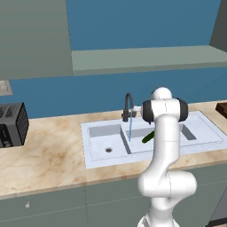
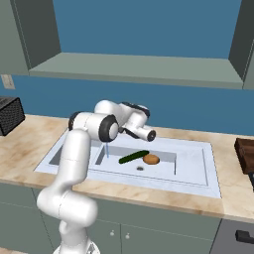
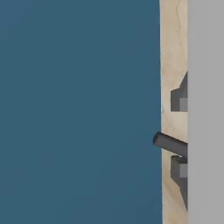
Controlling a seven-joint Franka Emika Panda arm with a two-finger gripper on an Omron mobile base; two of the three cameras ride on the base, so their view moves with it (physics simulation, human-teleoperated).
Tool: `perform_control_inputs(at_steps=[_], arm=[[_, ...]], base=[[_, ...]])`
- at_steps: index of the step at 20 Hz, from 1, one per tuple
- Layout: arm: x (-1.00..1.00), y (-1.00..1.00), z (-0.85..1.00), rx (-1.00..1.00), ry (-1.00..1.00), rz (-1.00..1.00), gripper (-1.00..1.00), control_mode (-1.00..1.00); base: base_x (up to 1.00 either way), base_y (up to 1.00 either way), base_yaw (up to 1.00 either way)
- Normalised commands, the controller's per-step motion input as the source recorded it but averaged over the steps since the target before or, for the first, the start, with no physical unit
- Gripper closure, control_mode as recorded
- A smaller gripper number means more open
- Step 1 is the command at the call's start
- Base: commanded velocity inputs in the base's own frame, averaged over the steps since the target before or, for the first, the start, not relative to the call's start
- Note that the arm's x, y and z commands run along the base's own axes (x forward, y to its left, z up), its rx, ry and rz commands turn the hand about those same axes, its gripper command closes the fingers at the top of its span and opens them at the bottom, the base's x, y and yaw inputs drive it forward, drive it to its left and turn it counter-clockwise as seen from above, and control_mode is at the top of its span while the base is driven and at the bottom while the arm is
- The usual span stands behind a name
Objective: Pick up all produce items and place them in the sink. Turn on the sink faucet to wash them. Then turn the sink off and put them in the tray.
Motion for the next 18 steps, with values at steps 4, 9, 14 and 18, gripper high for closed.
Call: perform_control_inputs(at_steps=[4, 9, 14, 18], arm=[[0.14, 0.00, 0.00, 0.00, -0.09, 0.22, 1.00, -1.00], [0.17, 0.00, 0.00, 0.00, -0.12, 0.26, 1.00, -1.00], [0.25, 0.06, 0.00, 0.00, -0.13, 0.31, 1.00, -1.00], [0.19, 0.28, 0.02, 0.00, -0.11, 0.28, 1.00, -1.00]], base=[[0.00, 0.00, 0.00], [0.00, 0.00, 0.00], [0.00, 0.00, 0.00], [0.00, 0.00, 0.00]])
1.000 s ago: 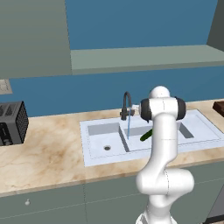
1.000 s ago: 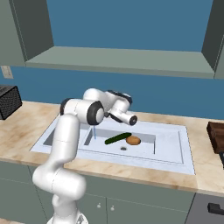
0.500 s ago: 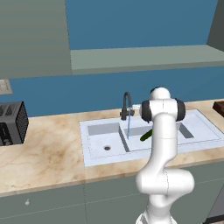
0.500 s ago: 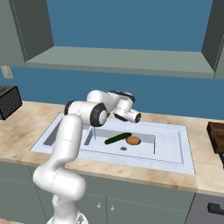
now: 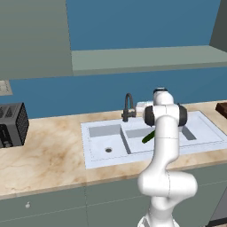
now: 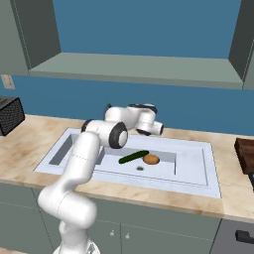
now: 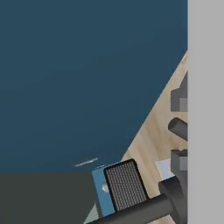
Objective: Pick up all produce items and place them in the sink. Turn on the sink faucet to wash them. Then turn the sink off and put them in the tray.
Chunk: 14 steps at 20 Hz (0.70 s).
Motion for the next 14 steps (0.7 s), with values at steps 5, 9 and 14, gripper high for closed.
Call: perform_control_inputs(at_steps=[5, 9, 14], arm=[[0.12, 0.37, 0.02, -0.03, -0.07, 0.23, 1.00, -1.00], [0.21, 0.05, 0.00, -0.01, -0.06, 0.11, -1.00, -1.00], [0.31, -0.36, 0.00, 0.00, -0.10, 0.12, -1.00, -1.00]], base=[[0.00, 0.00, 0.00], [0.00, 0.00, 0.00], [0.00, 0.00, 0.00]])
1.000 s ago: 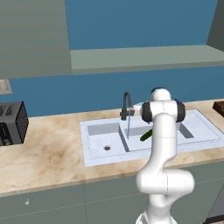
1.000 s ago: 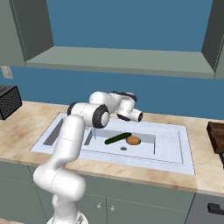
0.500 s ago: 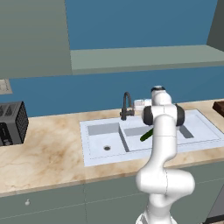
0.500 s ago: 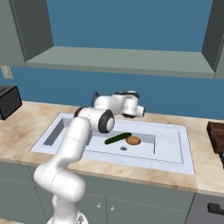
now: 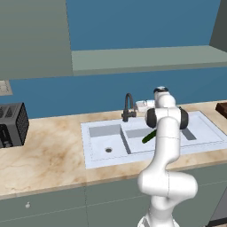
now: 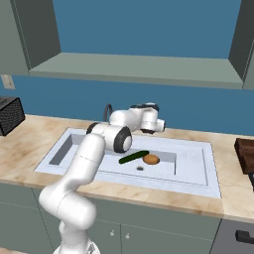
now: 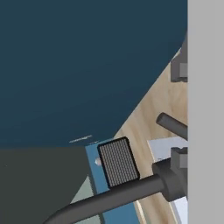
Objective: Pick up all produce items and place them in the sink. Turn on the sink faucet to wash them. Then turn the sink off and put them in the tray.
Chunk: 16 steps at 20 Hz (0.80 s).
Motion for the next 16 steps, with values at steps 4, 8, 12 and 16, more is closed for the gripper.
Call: perform_control_inputs(at_steps=[4, 8, 12, 16], arm=[[0.22, -0.28, 0.06, 0.00, -0.11, 0.11, -1.00, -1.00], [0.23, -0.25, 0.06, 0.00, -0.10, 0.10, -1.00, -1.00], [0.32, -0.27, 0.06, 0.00, -0.06, 0.09, -1.00, -1.00], [0.31, -0.12, 0.33, 0.00, -0.02, 0.06, -1.00, -1.00]], base=[[0.00, 0.00, 0.00], [0.00, 0.00, 0.00], [0.00, 0.00, 0.00], [0.00, 0.00, 0.00]])
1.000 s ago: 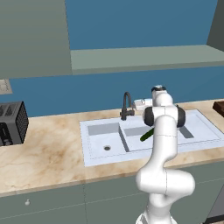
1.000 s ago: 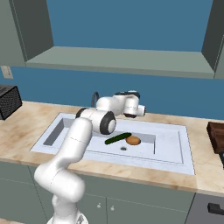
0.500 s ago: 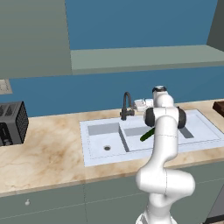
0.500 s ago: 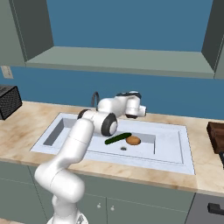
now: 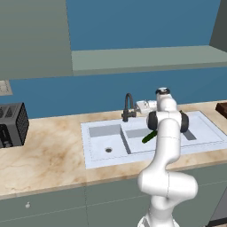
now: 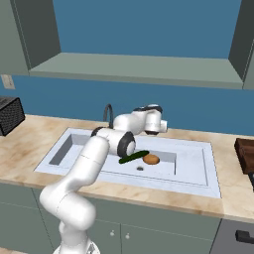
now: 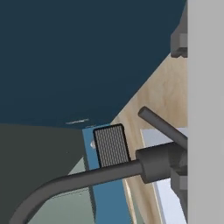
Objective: Pick up all produce items and place them in the sink. Turn on the sink faucet to wash them. Then turn the sink off and put them in the tray.
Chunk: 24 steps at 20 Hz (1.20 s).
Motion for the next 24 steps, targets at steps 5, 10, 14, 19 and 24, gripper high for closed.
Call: perform_control_inputs(at_steps=[5, 10, 14, 19, 24], arm=[[0.27, -0.05, 0.50, 0.00, -0.01, 0.02, -1.00, -1.00], [0.13, -0.01, 0.54, 0.00, -0.03, 0.00, -1.00, -1.00], [0.15, -0.04, 0.55, -0.01, -0.04, 0.00, -1.00, -1.00], [0.18, -0.10, 0.50, 0.00, -0.06, 0.00, -1.00, -1.00], [0.03, -0.11, 0.53, -0.01, -0.05, 0.00, -1.00, -1.00]], base=[[0.00, 0.00, 0.00], [0.00, 0.00, 0.00], [0.00, 0.00, 0.00], [0.00, 0.00, 0.00], [0.00, 0.00, 0.00]])
